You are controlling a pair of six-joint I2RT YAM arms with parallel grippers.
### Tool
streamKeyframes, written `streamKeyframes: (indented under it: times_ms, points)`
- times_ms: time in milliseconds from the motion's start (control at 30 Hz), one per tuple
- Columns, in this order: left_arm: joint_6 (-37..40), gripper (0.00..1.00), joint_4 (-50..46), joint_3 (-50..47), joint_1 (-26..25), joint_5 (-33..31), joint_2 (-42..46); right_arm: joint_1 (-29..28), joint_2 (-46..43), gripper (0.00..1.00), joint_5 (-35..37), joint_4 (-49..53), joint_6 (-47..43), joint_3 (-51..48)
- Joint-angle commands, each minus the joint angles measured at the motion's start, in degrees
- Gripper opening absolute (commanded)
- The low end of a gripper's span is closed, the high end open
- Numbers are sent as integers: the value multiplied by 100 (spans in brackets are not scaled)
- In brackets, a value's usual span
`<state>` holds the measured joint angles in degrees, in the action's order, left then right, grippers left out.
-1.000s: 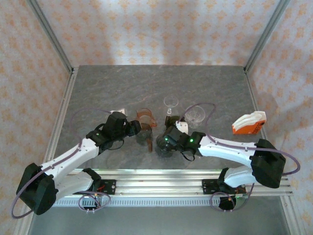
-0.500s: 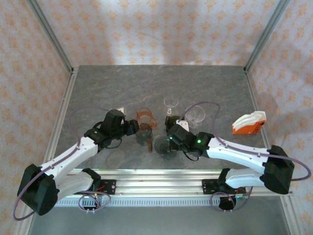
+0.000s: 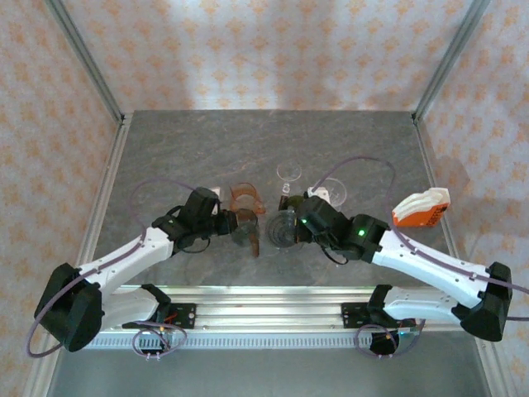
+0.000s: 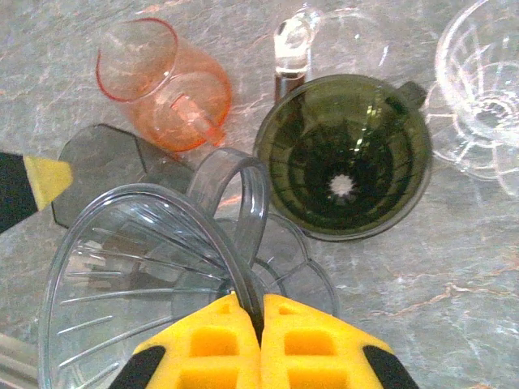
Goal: Place the coffee filter in the dripper
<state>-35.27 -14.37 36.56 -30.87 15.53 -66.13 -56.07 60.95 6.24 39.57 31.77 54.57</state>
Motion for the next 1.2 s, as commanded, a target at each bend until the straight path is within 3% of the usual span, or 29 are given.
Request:
streamKeyframes:
  times_ms: [0,400,700,833,1033,1067,1100,1167]
  points:
    - [142,21,-121,18,-179,-78,-40,165,-242,0,246,239,-170,262]
    - [-103,13,110,27,-932,7,-233,463,-359,0,306,385,-313,519]
    - [-529,15,383,211,-1483,-120,-349,475,-312,0,255,385,-342,660]
    - [-622,38,121,203,-1470,-520,143,474,-303,0,75,366,-388,703]
    - [-553,80,-757,264,-1178,-1222,1435,326,-29,0,-759,57,-548,759]
    - [-526,94,-941,287,-1114,-1337,1614,205,51,0,-789,6,-561,809]
    - [-507,99,-1119,322,-1075,-1496,1765,80,141,0,-784,-41,-562,880]
    - [-434,100,-1396,372,-1061,-1774,2033,-114,308,0,-779,-117,-544,1015]
